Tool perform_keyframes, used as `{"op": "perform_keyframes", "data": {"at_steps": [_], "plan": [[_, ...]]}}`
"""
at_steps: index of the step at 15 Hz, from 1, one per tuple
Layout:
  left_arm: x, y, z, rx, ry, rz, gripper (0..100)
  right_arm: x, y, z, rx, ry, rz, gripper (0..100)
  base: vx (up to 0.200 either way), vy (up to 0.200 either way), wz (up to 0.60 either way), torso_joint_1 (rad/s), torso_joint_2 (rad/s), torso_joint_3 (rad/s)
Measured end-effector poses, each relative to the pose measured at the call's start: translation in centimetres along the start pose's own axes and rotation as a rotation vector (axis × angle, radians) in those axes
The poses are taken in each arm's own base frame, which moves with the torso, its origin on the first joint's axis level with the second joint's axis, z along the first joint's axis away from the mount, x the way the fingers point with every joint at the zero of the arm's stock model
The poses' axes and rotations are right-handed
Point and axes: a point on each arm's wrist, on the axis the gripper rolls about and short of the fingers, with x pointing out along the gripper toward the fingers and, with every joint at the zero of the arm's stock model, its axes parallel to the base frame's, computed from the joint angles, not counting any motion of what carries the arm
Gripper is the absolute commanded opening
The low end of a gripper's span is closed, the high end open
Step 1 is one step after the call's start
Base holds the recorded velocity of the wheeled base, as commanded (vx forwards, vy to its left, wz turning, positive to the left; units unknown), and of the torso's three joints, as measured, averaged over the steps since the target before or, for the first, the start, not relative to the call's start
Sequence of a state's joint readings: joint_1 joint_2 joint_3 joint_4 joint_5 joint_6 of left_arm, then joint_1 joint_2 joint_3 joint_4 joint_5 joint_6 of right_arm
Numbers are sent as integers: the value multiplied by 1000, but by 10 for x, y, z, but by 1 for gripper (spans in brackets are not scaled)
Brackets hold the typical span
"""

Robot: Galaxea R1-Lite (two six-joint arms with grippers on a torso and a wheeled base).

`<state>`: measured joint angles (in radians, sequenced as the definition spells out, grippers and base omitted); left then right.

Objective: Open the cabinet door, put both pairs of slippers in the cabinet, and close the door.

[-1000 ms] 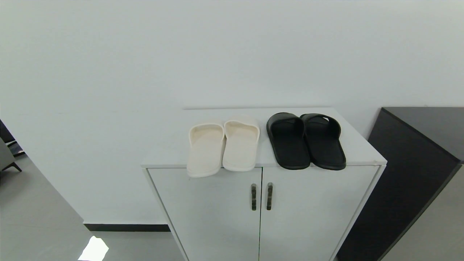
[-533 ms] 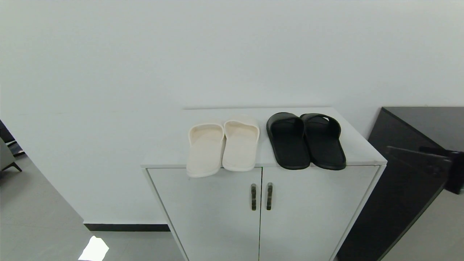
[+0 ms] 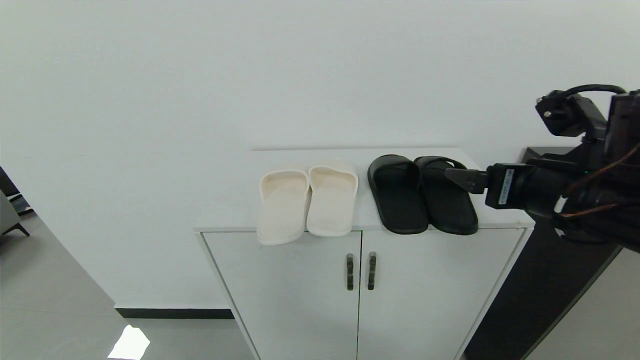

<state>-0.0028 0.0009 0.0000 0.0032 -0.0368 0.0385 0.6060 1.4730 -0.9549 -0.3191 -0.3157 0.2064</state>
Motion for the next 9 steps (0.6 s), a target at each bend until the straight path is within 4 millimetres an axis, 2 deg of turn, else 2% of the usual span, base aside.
{"op": "perform_keyframes", "data": {"at_steps": [4, 9], "plan": [[0, 0, 0, 0, 0, 0, 0, 45, 23, -1, -31, 8, -66, 100, 0, 0, 0, 0, 0, 0], [0, 0, 0, -2, 0, -1, 0, 86, 34, -15, -54, 45, -118, 100, 0, 0, 0, 0, 0, 0]]}}
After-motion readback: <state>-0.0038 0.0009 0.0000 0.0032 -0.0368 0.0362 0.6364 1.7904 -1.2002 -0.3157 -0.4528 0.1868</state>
